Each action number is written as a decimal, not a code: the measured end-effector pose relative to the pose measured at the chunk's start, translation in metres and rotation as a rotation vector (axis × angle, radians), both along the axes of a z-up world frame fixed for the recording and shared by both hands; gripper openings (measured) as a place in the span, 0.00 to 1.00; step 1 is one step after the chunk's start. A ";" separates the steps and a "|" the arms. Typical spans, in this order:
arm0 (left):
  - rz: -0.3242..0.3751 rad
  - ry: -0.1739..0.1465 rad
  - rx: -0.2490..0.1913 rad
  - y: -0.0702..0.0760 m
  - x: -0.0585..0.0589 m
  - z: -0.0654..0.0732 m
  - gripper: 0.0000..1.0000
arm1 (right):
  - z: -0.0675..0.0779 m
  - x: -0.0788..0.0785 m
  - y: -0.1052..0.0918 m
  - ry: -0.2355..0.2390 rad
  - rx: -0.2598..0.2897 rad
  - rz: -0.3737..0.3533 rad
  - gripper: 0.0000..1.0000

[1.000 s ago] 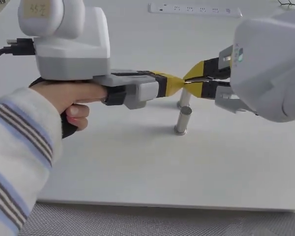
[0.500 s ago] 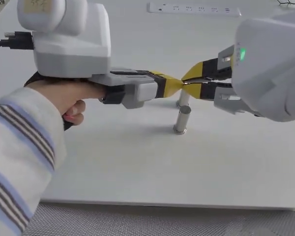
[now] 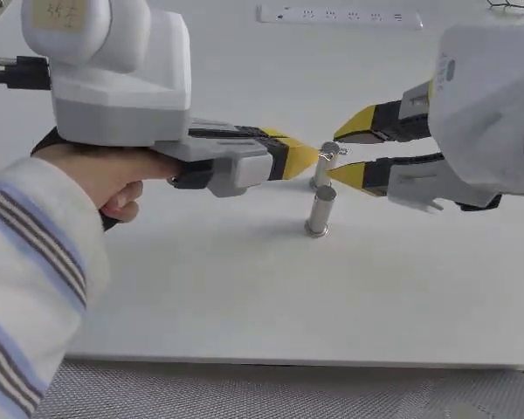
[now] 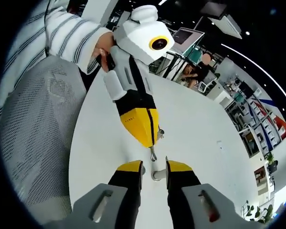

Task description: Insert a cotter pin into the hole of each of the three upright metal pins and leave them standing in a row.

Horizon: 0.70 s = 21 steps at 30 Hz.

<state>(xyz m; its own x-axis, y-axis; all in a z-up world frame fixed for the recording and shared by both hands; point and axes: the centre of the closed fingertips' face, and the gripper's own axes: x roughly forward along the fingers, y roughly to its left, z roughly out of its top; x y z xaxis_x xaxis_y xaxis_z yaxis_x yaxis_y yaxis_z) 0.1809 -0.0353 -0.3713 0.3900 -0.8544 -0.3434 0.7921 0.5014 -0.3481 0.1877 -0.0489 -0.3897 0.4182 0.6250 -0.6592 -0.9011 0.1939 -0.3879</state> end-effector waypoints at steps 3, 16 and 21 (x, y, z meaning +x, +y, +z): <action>-0.053 -0.084 0.023 -0.001 -0.004 0.005 0.00 | -0.001 -0.002 -0.001 0.031 0.028 0.005 0.16; -0.233 -0.321 0.078 -0.007 -0.021 0.019 0.00 | 0.001 -0.016 0.009 0.240 0.189 -0.006 0.09; -0.268 -0.335 0.093 -0.006 -0.024 0.018 0.00 | 0.001 -0.026 0.015 0.275 0.203 0.015 0.05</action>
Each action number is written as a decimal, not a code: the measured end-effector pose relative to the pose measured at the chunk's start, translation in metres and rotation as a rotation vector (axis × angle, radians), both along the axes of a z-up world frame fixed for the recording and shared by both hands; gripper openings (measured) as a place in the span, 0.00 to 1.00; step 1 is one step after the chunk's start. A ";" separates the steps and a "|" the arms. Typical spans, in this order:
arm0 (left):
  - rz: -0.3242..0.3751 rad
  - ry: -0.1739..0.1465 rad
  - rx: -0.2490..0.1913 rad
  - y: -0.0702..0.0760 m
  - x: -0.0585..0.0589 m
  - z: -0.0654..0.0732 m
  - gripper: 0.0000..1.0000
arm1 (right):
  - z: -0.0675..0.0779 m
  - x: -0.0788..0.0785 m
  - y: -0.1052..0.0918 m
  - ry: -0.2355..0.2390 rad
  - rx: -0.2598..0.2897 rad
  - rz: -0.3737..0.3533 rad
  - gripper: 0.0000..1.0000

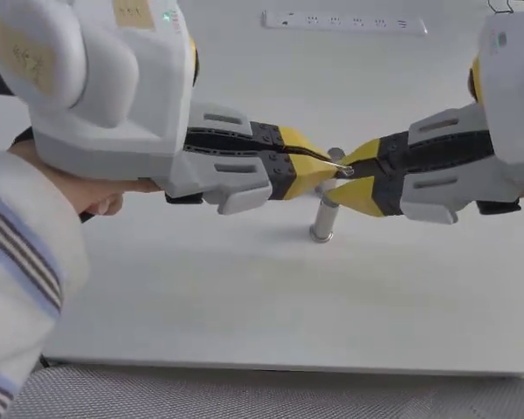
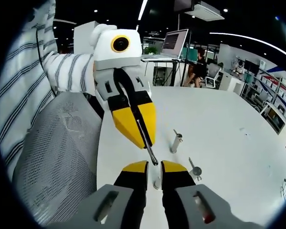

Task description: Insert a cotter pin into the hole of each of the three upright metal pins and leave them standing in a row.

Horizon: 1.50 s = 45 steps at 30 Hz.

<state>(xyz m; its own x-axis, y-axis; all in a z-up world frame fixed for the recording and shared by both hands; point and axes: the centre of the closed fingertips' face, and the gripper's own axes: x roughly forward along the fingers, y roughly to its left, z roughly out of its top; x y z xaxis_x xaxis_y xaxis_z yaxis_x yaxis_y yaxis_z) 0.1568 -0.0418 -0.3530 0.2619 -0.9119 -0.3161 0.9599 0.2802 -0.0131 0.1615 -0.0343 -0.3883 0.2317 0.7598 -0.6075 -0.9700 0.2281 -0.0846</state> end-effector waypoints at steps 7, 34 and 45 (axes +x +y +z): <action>-0.050 -0.004 0.026 -0.003 -0.005 -0.003 0.00 | 0.000 -0.007 -0.002 0.007 -0.001 0.018 0.00; -0.248 -0.017 0.189 -0.020 -0.031 -0.028 0.00 | -0.011 -0.034 -0.009 0.051 -0.041 0.108 0.00; -0.142 -0.015 0.215 -0.019 -0.005 -0.044 0.17 | -0.021 -0.012 -0.037 0.040 -0.067 0.010 0.00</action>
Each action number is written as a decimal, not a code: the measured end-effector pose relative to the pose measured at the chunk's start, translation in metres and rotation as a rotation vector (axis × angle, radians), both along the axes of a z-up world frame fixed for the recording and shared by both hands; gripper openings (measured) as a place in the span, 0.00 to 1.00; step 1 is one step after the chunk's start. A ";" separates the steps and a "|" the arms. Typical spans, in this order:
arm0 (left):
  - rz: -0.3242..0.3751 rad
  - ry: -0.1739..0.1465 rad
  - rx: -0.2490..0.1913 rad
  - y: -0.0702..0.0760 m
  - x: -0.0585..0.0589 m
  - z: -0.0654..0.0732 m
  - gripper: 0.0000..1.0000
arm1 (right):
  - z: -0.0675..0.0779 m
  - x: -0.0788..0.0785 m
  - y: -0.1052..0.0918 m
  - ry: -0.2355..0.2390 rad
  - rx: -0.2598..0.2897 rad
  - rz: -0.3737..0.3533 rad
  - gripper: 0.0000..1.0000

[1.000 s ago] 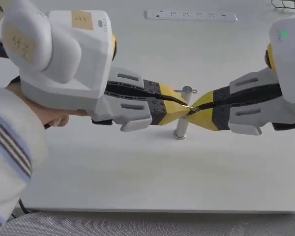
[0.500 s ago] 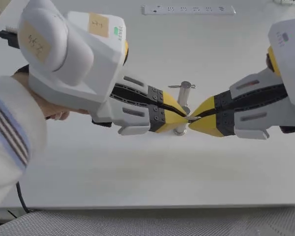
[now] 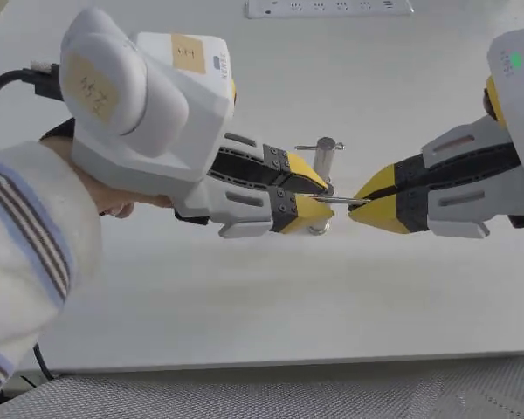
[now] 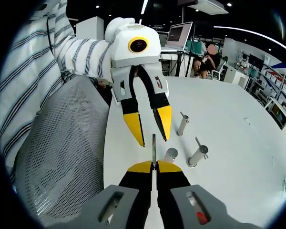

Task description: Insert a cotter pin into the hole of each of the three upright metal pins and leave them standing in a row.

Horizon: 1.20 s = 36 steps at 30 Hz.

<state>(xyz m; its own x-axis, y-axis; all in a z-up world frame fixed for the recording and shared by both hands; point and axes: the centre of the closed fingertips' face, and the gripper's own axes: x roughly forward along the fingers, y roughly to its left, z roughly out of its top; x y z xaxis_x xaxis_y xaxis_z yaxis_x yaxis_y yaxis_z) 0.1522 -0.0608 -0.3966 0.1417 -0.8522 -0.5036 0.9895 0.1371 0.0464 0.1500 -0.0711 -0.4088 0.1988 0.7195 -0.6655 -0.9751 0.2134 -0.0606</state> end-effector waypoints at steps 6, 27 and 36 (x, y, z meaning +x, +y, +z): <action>0.057 -0.003 0.020 0.003 0.020 -0.010 0.24 | -0.014 0.016 -0.021 -0.003 -0.045 -0.045 0.00; 0.083 0.057 0.061 -0.004 0.040 -0.038 0.12 | -0.039 0.029 -0.027 0.030 -0.080 -0.038 0.00; 0.067 0.080 0.059 -0.004 0.037 -0.036 0.09 | -0.042 0.030 -0.023 0.038 -0.074 -0.008 0.00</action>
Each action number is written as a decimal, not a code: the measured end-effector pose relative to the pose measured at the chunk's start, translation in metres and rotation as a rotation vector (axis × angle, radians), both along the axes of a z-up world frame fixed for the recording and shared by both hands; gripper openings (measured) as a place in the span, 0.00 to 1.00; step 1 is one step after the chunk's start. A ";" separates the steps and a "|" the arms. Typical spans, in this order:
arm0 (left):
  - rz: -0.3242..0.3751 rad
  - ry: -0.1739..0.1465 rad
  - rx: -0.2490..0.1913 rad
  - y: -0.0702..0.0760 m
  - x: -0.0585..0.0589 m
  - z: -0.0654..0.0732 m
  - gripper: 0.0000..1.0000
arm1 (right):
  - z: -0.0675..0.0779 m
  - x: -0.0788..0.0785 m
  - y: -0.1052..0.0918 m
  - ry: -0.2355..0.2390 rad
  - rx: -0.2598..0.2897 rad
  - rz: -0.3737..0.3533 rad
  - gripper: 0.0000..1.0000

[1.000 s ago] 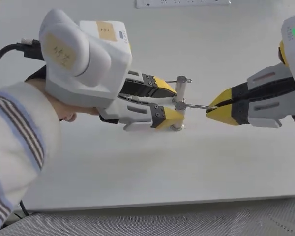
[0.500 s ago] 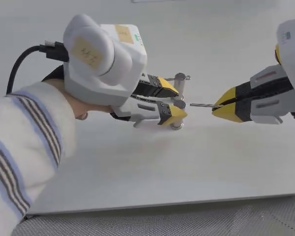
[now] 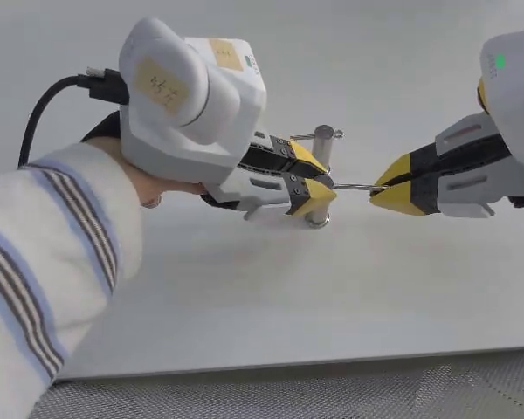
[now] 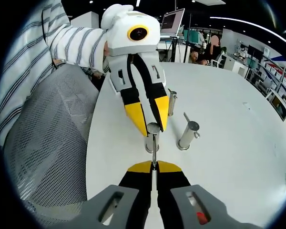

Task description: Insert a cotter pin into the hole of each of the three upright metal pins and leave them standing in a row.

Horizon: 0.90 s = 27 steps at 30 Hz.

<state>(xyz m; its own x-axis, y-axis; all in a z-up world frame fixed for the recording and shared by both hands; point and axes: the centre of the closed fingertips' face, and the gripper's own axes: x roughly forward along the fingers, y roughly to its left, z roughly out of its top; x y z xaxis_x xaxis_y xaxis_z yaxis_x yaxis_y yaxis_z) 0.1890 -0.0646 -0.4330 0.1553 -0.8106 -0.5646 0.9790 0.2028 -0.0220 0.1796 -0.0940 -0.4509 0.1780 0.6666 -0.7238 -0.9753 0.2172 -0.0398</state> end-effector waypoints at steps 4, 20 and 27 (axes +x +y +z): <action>-0.008 -0.004 0.003 0.000 -0.001 0.000 0.09 | -0.002 0.002 0.000 -0.005 -0.014 0.021 0.00; -0.007 -0.004 0.000 -0.002 -0.004 -0.001 0.09 | -0.008 0.007 0.028 0.007 0.028 0.084 0.00; -0.005 0.000 0.003 -0.003 -0.004 -0.001 0.09 | -0.006 0.006 0.035 -0.029 0.026 0.132 0.00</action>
<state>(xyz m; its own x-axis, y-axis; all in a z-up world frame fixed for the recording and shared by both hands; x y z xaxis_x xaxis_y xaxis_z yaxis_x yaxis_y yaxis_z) 0.1846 -0.0671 -0.4338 0.1511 -0.8095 -0.5673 0.9801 0.1975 -0.0209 0.1854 -0.0588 -0.4570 0.1081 0.7043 -0.7016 -0.9940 0.0880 -0.0649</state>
